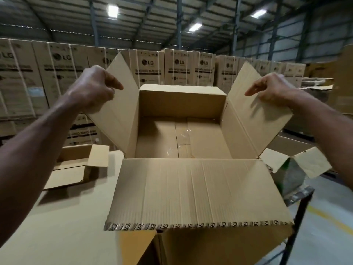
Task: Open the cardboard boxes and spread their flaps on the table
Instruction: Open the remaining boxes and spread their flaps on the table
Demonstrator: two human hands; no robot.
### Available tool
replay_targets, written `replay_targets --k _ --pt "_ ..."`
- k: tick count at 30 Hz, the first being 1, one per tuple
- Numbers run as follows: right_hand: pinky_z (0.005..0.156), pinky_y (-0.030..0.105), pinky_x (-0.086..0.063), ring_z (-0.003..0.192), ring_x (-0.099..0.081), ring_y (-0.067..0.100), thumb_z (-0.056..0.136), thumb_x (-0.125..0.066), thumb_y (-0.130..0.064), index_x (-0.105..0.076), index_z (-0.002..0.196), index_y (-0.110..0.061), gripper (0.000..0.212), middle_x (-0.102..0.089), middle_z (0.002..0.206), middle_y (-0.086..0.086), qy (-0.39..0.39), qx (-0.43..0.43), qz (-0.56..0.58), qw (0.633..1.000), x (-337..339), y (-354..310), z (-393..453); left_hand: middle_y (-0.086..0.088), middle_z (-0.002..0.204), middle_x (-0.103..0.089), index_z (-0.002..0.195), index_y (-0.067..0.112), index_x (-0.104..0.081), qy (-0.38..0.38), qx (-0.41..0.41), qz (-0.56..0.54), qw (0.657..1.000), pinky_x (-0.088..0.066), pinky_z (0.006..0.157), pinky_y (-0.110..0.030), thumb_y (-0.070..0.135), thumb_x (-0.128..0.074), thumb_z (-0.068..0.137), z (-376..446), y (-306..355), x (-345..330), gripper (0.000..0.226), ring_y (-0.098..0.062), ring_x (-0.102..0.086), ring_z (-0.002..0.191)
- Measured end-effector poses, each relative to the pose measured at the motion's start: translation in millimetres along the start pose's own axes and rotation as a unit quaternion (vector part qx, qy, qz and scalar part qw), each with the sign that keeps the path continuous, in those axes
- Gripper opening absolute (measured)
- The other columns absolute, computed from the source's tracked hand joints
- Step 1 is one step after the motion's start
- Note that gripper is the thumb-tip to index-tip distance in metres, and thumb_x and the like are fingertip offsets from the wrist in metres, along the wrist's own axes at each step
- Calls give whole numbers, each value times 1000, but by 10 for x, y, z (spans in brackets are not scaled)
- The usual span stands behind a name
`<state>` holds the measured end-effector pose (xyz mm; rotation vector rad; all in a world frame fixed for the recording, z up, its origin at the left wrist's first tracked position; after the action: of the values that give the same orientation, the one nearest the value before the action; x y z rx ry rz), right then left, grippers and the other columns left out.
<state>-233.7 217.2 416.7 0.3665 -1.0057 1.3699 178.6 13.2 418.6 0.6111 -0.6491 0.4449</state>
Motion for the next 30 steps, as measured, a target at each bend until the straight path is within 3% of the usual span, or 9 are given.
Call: replay_targets --k 3,6,13,17,21,27,30 --pt "88 35 -40 97 -51 11 94 -57 3 -72 116 -16 33 -62 118 2 -24 -10 7 1000 -136 286 227 -10 136 -62 128 14 -66 -21 21 13 999 -50 90 -31 0 -64 93 193 33 -275 38 -20 -61 122" --pt "85 36 -37 79 -47 2 94 -57 3 -71 113 -19 32 -57 112 -2 -45 -2 22 999 -270 582 459 -9 136 -62 126 15 -67 -38 44 9 998 -53 93 -36 0 -64 92 317 30 -553 37 -20 -61 121" --pt "85 36 -38 83 -50 -3 91 -59 5 -74 111 -20 35 -66 110 -3 -133 23 36 990 -755 1334 1152 -2 135 -61 119 27 -69 -61 143 37 987 -51 82 -30 5 -66 92 398 41 -1324 35 -14 -59 117" --pt "85 38 -43 95 -58 12 90 -60 6 -75 99 -25 35 -69 106 -3 -173 26 53 983 -1204 1692 1361 3 125 -62 116 26 -71 -39 186 56 980 -50 84 -33 5 -66 92 370 96 -1673 33 -11 -59 109" --pt "86 34 -42 96 -57 11 90 -63 6 -74 99 -22 31 -68 107 -1 -189 52 78 977 -1575 1872 1483 3 116 -66 115 23 -72 -27 223 77 971 -51 101 -44 2 -66 91 315 142 -1909 32 -14 -62 109" --pt "87 31 -41 102 -55 9 90 -61 8 -74 106 -22 36 -66 108 -5 -189 69 100 975 -1773 2045 1510 1 112 -70 120 19 -71 -20 221 115 968 -48 82 -23 -1 -67 91 207 134 -2176 35 -2 -63 92" --pt "85 29 -42 103 -56 9 87 -62 11 -74 104 -23 41 -67 109 -4 -189 80 101 973 -1882 2159 1438 0 111 -72 121 17 -70 -13 228 111 967 -46 81 -19 -2 -67 91 41 38 -2269 36 -4 -64 96"
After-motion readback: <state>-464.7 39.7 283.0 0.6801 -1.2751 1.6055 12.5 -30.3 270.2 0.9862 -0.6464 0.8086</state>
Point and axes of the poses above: each hand's wrist, its own z-axis towards the middle knuckle, its own x-axis out of the back of the hand, y = z × x, the point moved 4 cm from there along z, towards the middle knuckle
